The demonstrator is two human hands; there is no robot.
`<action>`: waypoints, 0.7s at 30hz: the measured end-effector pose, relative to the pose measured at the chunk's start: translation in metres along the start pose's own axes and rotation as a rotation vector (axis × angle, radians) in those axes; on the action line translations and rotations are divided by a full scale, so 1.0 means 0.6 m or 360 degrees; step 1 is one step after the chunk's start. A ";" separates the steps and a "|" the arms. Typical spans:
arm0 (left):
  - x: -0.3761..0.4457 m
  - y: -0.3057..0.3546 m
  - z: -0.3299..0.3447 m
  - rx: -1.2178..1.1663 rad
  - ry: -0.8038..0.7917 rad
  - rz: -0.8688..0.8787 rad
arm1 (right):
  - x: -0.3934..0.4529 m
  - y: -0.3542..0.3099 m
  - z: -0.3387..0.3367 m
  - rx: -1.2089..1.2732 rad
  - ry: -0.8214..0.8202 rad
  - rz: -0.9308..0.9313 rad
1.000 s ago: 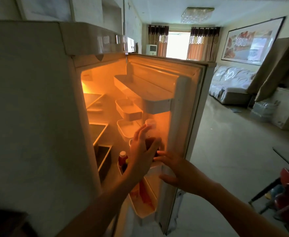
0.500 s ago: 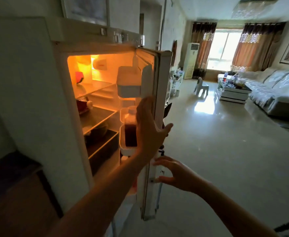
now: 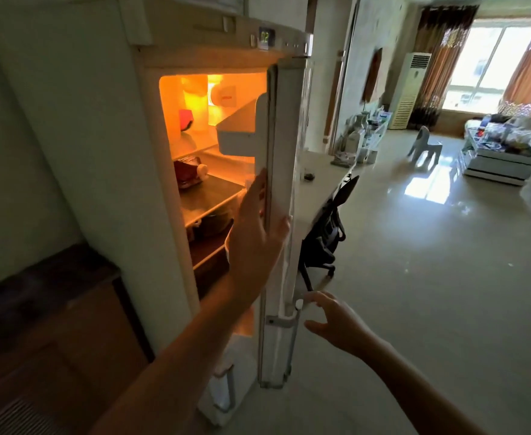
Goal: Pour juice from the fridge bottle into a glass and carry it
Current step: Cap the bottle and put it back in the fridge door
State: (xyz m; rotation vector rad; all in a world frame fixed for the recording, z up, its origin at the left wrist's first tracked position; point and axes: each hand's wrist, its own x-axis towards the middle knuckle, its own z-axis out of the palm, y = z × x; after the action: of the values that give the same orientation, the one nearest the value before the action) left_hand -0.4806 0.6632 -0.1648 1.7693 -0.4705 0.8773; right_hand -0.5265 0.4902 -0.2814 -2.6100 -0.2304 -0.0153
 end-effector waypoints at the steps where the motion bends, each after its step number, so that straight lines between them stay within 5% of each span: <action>1: 0.001 -0.012 -0.012 0.0106 0.0000 0.0081 | 0.011 -0.004 0.009 -0.0010 -0.0038 -0.0012; 9: 0.034 -0.122 -0.094 0.1292 -0.0059 0.0936 | 0.147 -0.100 0.085 -0.0217 -0.0304 -0.0268; 17: 0.091 -0.232 -0.165 0.1819 -0.0010 0.0873 | 0.238 -0.171 0.153 -0.0277 -0.0466 -0.0381; 21: 0.102 -0.250 -0.177 0.1782 -0.0021 0.0886 | 0.261 -0.185 0.158 -0.0289 -0.0477 -0.0376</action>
State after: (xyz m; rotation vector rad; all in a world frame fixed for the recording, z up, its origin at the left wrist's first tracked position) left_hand -0.3745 0.8225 -0.1956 2.6993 -0.5334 1.7406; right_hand -0.3937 0.6569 -0.3001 -2.7411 -0.6713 0.2863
